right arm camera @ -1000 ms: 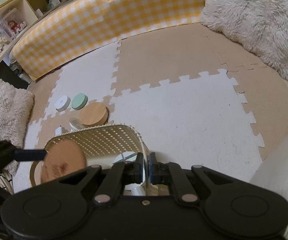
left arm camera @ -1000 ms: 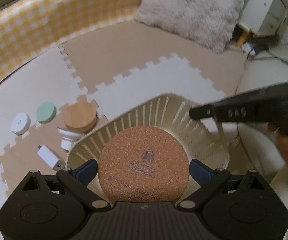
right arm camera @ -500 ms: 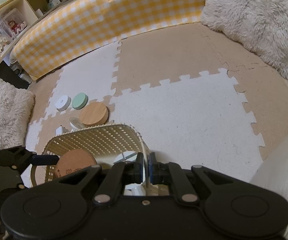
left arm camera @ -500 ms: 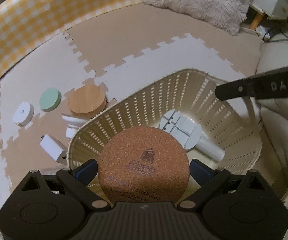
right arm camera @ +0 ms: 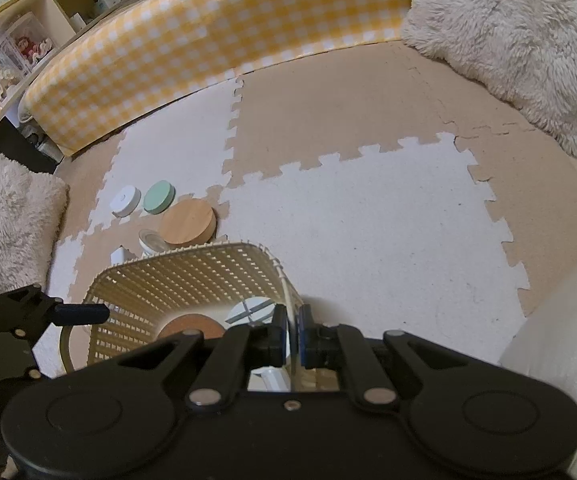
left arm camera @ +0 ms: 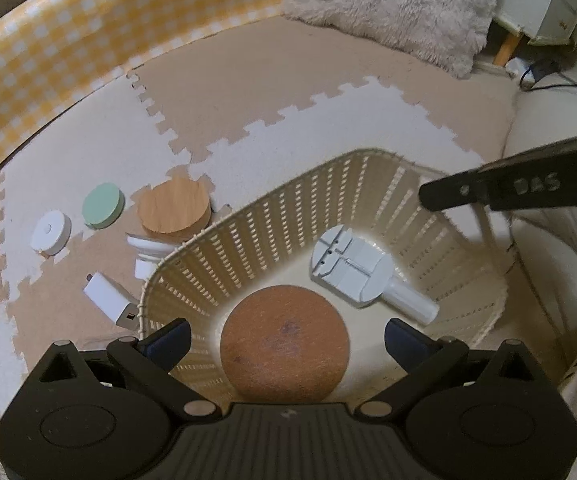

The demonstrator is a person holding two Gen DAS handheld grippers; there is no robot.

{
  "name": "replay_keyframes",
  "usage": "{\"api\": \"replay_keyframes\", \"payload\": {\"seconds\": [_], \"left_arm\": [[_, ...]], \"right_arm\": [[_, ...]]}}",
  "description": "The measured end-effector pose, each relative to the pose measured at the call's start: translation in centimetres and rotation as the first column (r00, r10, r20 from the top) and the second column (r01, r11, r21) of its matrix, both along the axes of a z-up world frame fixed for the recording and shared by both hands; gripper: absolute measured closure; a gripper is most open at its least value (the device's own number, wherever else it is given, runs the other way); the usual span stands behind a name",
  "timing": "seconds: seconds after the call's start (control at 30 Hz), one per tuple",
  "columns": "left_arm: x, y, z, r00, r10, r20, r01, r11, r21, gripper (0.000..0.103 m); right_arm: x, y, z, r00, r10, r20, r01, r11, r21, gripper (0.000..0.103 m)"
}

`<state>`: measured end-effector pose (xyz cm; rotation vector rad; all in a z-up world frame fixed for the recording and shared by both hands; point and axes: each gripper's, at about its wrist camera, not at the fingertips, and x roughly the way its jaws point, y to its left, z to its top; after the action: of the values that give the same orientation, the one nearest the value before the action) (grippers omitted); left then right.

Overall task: Organize rigid objects
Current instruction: 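Carry the cork coaster with the left tool into the basket and release, then move the left tool back over the clear parts box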

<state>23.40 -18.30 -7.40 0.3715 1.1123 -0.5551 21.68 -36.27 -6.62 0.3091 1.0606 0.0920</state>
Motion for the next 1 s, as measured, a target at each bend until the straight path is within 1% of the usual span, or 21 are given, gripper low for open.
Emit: {"api": "replay_keyframes", "payload": {"seconds": [0.17, 0.3, 0.57, 0.73, 0.83, 1.0], "left_arm": [[-0.9, 0.4, 1.7, 1.000, -0.002, 0.021, 0.003, 0.999, -0.052, 0.001], [-1.7, 1.2, 3.0, 0.999, 0.017, 0.050, -0.011, 0.995, -0.104, 0.001], [-3.2, 4.5, 5.6, 0.988, 0.093, 0.120, -0.069, 0.980, -0.186, 0.000], [-3.6, 7.2, 7.0, 0.974, 0.155, 0.164, -0.117, 0.968, -0.222, 0.000], [-3.7, 8.6, 7.2, 0.961, 0.199, 0.191, -0.152, 0.960, -0.234, 0.000], [-3.4, 11.5, 5.7, 0.943, 0.283, 0.175, -0.237, 0.941, -0.242, 0.000]], "right_arm": [[-0.1, 0.0, 0.1, 1.000, -0.002, 0.003, 0.002, 1.000, 0.002, 0.097], [-0.3, 0.2, 0.3, 1.000, 0.003, 0.008, -0.003, 1.000, -0.014, 0.097], [-0.5, 0.1, 0.5, 1.000, 0.004, 0.010, -0.004, 1.000, -0.018, 0.098], [-0.5, 0.1, 0.5, 1.000, 0.006, 0.011, -0.006, 1.000, -0.025, 0.098], [-0.5, 0.1, 0.6, 1.000, 0.007, 0.011, -0.007, 0.999, -0.032, 0.098], [-0.5, 0.2, 0.6, 1.000, 0.004, 0.008, -0.003, 1.000, -0.030, 0.098]]}}
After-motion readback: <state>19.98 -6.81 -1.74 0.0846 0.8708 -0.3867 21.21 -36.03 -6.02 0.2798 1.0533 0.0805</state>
